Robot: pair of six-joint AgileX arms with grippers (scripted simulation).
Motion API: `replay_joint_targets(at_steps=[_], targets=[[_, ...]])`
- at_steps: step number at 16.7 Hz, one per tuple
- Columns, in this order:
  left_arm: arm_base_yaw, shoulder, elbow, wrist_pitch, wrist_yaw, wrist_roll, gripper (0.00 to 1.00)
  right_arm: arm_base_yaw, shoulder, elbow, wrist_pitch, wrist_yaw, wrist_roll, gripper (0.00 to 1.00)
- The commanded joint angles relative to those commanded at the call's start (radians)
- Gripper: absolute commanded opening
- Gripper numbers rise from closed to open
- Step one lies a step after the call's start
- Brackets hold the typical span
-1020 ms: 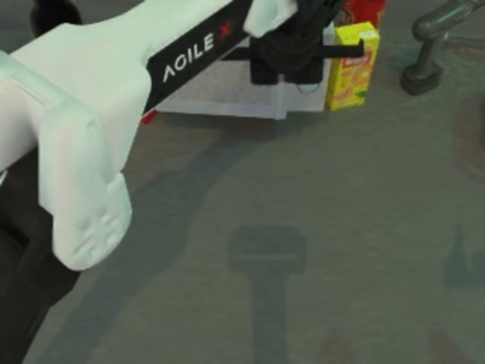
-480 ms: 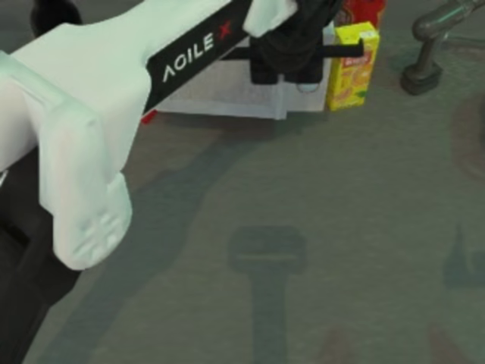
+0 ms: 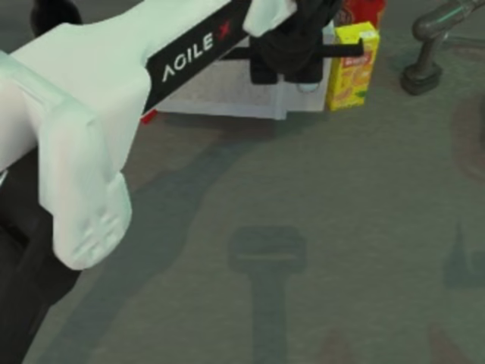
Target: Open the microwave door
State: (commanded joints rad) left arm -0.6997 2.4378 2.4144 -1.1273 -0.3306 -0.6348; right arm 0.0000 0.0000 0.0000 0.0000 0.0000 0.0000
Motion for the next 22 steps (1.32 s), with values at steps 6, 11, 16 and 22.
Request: replay_joint_targets(at_steps=[6, 11, 16, 22], targets=[[-0.008, 0.003, -0.003, 0.004, 0.003, -0.001, 0.00, 0.000, 0.000, 0.000, 0.000, 0.000, 0.000, 1.00], [0.001, -0.080, -0.155, 0.079, 0.021, 0.052, 0.00, 0.000, 0.000, 0.000, 0.000, 0.000, 0.000, 1.00], [0.002, -0.133, -0.237, 0.130, 0.035, 0.085, 0.00, 0.000, 0.000, 0.000, 0.000, 0.000, 0.000, 1.00], [0.002, -0.133, -0.237, 0.130, 0.035, 0.085, 0.00, 0.000, 0.000, 0.000, 0.000, 0.000, 0.000, 1.00]])
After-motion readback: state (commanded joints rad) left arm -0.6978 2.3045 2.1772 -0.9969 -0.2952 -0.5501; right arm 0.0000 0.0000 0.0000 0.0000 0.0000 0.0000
